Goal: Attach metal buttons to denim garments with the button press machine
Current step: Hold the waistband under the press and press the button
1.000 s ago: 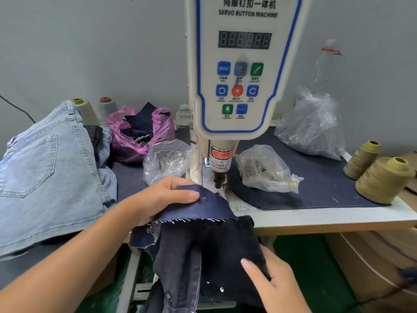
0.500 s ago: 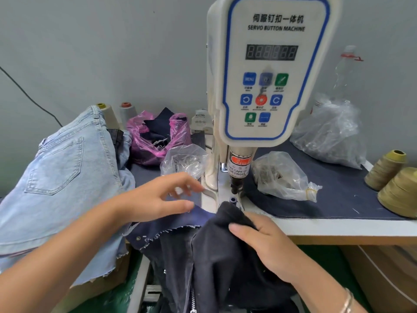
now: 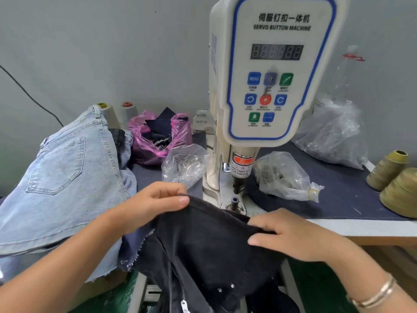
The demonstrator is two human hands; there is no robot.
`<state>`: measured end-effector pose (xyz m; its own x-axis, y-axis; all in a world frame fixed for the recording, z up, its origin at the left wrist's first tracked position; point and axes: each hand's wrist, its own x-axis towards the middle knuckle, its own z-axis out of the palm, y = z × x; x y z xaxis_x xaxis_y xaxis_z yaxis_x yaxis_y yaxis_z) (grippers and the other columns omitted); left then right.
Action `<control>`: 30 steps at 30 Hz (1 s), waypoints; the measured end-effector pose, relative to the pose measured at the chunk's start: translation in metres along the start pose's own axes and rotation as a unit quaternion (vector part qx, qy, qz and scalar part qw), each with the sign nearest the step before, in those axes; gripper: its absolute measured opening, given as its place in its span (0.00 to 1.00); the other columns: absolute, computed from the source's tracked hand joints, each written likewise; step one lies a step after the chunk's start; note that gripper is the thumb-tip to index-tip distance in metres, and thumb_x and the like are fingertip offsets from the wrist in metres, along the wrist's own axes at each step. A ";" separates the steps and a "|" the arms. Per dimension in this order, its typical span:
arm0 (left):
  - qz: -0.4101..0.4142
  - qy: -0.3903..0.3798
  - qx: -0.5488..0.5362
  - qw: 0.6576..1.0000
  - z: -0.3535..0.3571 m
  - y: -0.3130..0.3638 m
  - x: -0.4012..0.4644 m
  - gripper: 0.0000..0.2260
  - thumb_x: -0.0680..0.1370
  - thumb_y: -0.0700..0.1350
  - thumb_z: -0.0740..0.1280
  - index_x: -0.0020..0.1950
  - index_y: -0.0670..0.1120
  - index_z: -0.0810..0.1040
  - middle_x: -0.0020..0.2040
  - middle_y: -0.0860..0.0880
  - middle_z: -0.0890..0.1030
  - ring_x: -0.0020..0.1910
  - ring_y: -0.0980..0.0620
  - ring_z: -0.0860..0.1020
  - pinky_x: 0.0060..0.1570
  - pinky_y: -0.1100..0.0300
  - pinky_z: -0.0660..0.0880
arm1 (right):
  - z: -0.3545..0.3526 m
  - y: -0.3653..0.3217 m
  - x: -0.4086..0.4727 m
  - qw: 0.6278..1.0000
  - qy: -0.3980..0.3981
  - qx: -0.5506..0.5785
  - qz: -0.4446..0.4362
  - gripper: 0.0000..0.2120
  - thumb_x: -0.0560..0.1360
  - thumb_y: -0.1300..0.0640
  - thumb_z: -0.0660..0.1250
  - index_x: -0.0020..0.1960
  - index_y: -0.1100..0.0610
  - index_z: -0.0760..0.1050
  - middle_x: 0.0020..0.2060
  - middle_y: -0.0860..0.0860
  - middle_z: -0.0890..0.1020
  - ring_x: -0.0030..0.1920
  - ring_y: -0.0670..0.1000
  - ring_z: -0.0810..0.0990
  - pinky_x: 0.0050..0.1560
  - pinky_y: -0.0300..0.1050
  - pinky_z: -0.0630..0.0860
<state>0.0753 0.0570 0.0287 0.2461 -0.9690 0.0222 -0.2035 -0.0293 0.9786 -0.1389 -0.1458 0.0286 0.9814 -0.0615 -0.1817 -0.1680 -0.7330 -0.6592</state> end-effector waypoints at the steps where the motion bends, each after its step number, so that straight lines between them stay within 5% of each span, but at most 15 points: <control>1: -0.010 0.021 -0.011 1.000 -0.006 -0.004 0.001 0.11 0.70 0.54 0.69 0.31 0.50 0.73 0.30 0.55 0.70 0.29 0.59 0.67 0.32 0.70 0.65 | -0.005 0.008 -0.003 1.000 0.016 -0.004 0.018 0.11 0.75 0.46 0.65 0.40 0.52 0.75 0.31 0.47 0.75 0.33 0.40 0.70 0.36 0.36 0.67; 8: -0.081 0.024 0.019 0.996 0.002 -0.048 0.031 0.11 0.78 0.46 0.66 0.35 0.47 0.74 0.32 0.52 0.74 0.31 0.58 0.71 0.32 0.67 0.67 | -0.002 0.048 0.004 0.980 0.148 0.121 0.058 0.04 0.76 0.56 0.69 0.45 0.47 0.81 0.40 0.44 0.83 0.41 0.42 0.81 0.44 0.31 0.73; 10: -0.096 0.027 0.002 0.995 0.004 -0.057 0.035 0.11 0.77 0.46 0.67 0.35 0.47 0.74 0.32 0.51 0.74 0.31 0.57 0.71 0.31 0.66 0.67 | -0.011 0.059 0.008 0.943 0.279 0.168 0.069 0.06 0.76 0.57 0.68 0.44 0.48 0.81 0.37 0.44 0.83 0.37 0.39 0.80 0.41 0.28 0.73; 13: -0.109 0.032 -0.024 0.993 0.004 -0.065 0.038 0.12 0.75 0.48 0.71 0.33 0.48 0.75 0.31 0.49 0.75 0.30 0.56 0.72 0.31 0.66 0.69 | -0.041 0.077 0.017 0.892 0.433 0.031 0.126 0.06 0.77 0.54 0.65 0.44 0.48 0.81 0.35 0.43 0.82 0.38 0.41 0.78 0.36 0.33 0.70; 16: -0.118 0.046 -0.041 0.991 0.003 -0.068 0.039 0.11 0.72 0.51 0.70 0.33 0.47 0.75 0.32 0.47 0.75 0.30 0.54 0.72 0.32 0.65 0.69 | -0.061 0.090 0.040 0.894 0.331 -0.200 0.228 0.12 0.79 0.56 0.60 0.52 0.48 0.82 0.47 0.47 0.82 0.46 0.51 0.78 0.42 0.44 0.72; 19: -0.123 0.058 -0.054 0.989 0.002 -0.070 0.039 0.12 0.69 0.52 0.72 0.33 0.46 0.75 0.31 0.47 0.74 0.29 0.54 0.72 0.32 0.65 0.69 | -0.068 0.096 0.067 0.857 0.214 -0.383 0.270 0.13 0.78 0.57 0.59 0.55 0.47 0.80 0.46 0.49 0.79 0.46 0.54 0.77 0.42 0.44 0.69; 26: -0.135 0.029 -0.084 0.987 -0.005 -0.070 0.039 0.13 0.66 0.55 0.73 0.30 0.49 0.74 0.29 0.51 0.74 0.28 0.57 0.72 0.31 0.68 0.69 | -0.066 0.095 0.097 0.850 0.154 -0.395 0.314 0.13 0.78 0.54 0.56 0.53 0.50 0.79 0.41 0.50 0.73 0.43 0.55 0.75 0.41 0.47 0.69; 30: -0.149 0.009 -0.096 0.984 -0.009 -0.070 0.042 0.14 0.67 0.54 0.74 0.31 0.48 0.73 0.30 0.51 0.73 0.28 0.56 0.71 0.30 0.67 0.69 | -0.062 0.096 0.102 0.834 0.132 -0.422 0.332 0.12 0.76 0.61 0.60 0.57 0.55 0.77 0.49 0.52 0.77 0.49 0.56 0.79 0.40 0.47 0.67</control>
<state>0.1085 0.0211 -0.0373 0.2854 -0.9194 -0.2705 0.0634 -0.2635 0.9626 -0.0487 -0.2647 -0.0081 0.7035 -0.7079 -0.0627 -0.6657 -0.6873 0.2905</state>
